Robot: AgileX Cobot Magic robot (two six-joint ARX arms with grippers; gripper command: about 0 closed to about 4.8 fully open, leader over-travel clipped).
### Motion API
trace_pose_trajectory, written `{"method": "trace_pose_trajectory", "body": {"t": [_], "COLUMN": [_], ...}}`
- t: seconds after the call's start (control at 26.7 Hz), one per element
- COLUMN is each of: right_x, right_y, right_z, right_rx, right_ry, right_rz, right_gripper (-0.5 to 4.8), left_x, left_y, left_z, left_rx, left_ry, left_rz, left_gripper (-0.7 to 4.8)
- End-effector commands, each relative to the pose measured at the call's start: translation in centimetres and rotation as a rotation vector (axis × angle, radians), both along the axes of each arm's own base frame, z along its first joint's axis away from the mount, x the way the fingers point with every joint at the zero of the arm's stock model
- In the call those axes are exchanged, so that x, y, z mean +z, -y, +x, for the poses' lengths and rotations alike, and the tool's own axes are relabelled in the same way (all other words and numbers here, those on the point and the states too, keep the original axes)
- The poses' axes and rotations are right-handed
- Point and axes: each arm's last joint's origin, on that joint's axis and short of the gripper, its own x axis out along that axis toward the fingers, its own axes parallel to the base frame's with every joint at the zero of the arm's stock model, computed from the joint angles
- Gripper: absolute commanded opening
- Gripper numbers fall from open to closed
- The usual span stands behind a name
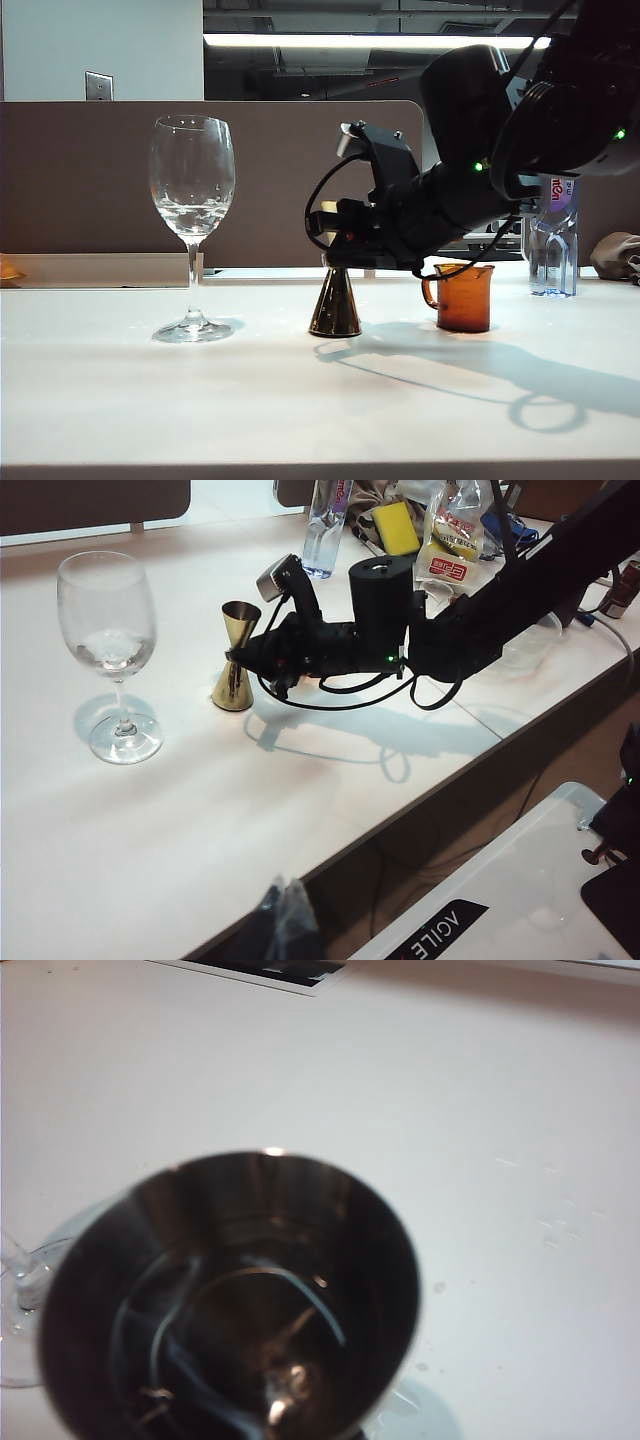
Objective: Pick up the small amber measuring cup and pour the water in it into the jigger, then pick up the jigger and pour the water in it into the wine glass.
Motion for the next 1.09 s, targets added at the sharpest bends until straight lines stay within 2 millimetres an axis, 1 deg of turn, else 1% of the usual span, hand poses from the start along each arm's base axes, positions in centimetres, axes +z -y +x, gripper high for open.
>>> {"method": "trace_pose_trajectory", "body": {"t": [0.04, 0.11, 0.19, 0.3, 0.45, 0.49, 0.56, 0.6, 0.71, 0.9, 0.94, 0.97, 1.01, 1.09], "right_x": [0.1, 0.2, 0.3, 0.5, 1.5, 2.0, 3.0, 3.5, 5.3, 8.1, 9.2, 9.6, 10.5, 11.5], "right_y": [0.0, -0.1, -0.3, -0.7, -1.3, -1.5, -1.8, -1.9, -2.1, -2.5, -2.6, -2.6, -2.9, -3.1], "right_z": [0.0, 0.0, -0.1, 0.0, 0.8, 1.0, 1.3, 1.4, 1.8, 2.3, 2.5, 2.5, 2.4, 2.3], "right_rx": [-0.032, -0.053, -0.055, -0.05, -0.047, -0.047, -0.042, -0.04, -0.041, -0.015, -0.011, -0.012, -0.008, -0.016], "right_ry": [0.008, 0.014, 0.02, 0.014, -0.01, -0.011, 0.009, 0.02, 0.044, 0.079, 0.094, 0.099, 0.12, 0.148], "right_rz": [-0.003, -0.01, -0.011, -0.023, -0.048, -0.049, -0.051, -0.046, -0.044, -0.117, -0.121, -0.117, -0.104, -0.102], "right_gripper": [0.79, 0.73, 0.48, 0.48, 0.48, 0.46, 0.18, 0.12, 0.08, -0.01, -0.01, -0.01, -0.01, -0.01], "left_x": [0.2, 0.2, 0.2, 0.2, 0.2, 0.2, 0.2, 0.2, 0.2, 0.2, 0.2, 0.2, 0.2, 0.2], "left_y": [0.0, 0.0, 0.0, 0.0, 0.0, 0.0, 0.0, 0.0, 0.0, 0.0, 0.0, 0.0, 0.0, 0.0], "left_z": [0.0, 0.0, 0.0, 0.0, 0.0, 0.0, 0.0, 0.0, 0.0, 0.0, 0.0, 0.0, 0.0, 0.0], "left_rx": [-0.002, -0.002, -0.002, -0.002, -0.002, -0.002, -0.002, -0.002, -0.002, -0.002, -0.002, -0.002, -0.002, -0.002], "left_ry": [0.014, 0.015, 0.014, 0.014, 0.015, 0.015, 0.015, 0.015, 0.014, 0.015, 0.015, 0.015, 0.015, 0.015], "left_rz": [-0.002, -0.002, -0.002, -0.002, -0.002, -0.002, -0.002, -0.002, -0.002, -0.002, -0.002, -0.002, -0.002, -0.002], "left_gripper": [-0.02, -0.02, -0.02, -0.02, -0.02, -0.02, -0.02, -0.02, -0.02, -0.02, -0.02, -0.02, -0.02, -0.02]}}
